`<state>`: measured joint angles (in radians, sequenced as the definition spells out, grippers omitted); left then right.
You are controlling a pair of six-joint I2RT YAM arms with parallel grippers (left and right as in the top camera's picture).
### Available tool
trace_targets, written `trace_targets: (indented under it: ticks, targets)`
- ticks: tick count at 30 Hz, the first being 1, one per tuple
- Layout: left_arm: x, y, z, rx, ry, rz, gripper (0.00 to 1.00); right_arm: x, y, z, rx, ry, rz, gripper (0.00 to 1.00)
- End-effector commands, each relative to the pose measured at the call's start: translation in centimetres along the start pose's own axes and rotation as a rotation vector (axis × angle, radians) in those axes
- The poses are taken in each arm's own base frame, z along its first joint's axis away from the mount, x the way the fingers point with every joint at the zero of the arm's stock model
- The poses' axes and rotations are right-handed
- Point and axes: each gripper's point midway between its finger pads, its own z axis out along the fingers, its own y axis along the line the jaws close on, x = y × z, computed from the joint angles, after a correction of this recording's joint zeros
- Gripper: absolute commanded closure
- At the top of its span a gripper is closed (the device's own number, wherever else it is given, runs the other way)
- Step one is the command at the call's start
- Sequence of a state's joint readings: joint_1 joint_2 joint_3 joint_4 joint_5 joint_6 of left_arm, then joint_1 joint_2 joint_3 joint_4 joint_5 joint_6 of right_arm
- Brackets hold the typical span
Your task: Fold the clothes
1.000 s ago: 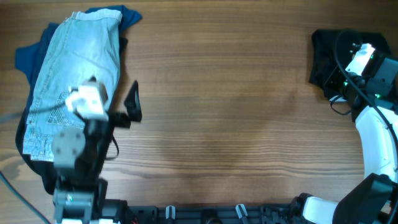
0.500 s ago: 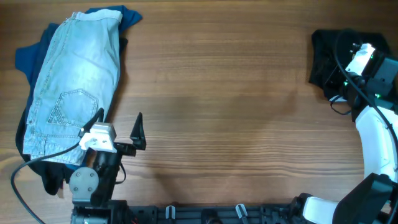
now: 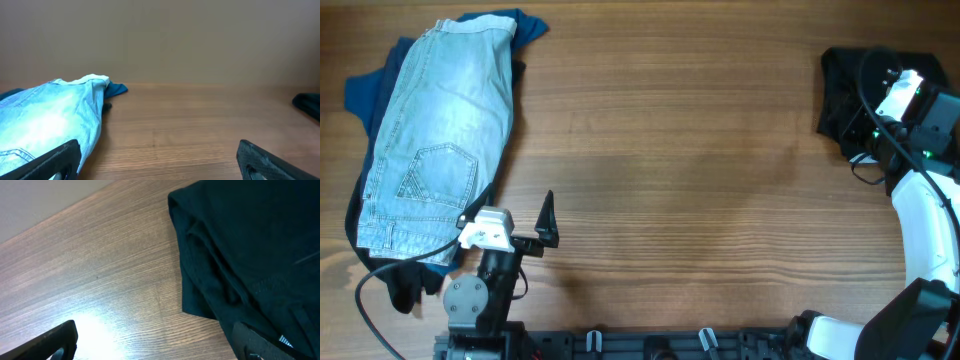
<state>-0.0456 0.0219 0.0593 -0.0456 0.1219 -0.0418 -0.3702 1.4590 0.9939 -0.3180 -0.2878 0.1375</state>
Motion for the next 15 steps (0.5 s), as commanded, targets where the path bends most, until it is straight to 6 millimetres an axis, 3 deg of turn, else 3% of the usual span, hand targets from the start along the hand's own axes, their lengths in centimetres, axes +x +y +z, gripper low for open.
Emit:
trace_targets:
  ticks: [1,5,8,15]
  targets:
    - [-0.9,0.1,0.0,0.001,-0.076,0.017,0.0,-0.5,-0.1,0.1,0.004,-0.008,-0.004,0.0]
    - [-3.3,0.2,-0.2,-0.014,-0.19,0.029,0.0,-0.5,-0.1,0.1,0.004,-0.008,-0.004,0.0]
    - [-4.0,0.2,-0.4,-0.013,-0.22,0.03,0.0,-0.5,-0.1,0.1,0.004,-0.008,-0.003,0.0]
    - [-0.6,1.2,0.1,-0.057,-0.083,-0.124,0.0,-0.5,-0.1,0.1,0.004,-0.008,-0.003,0.0]
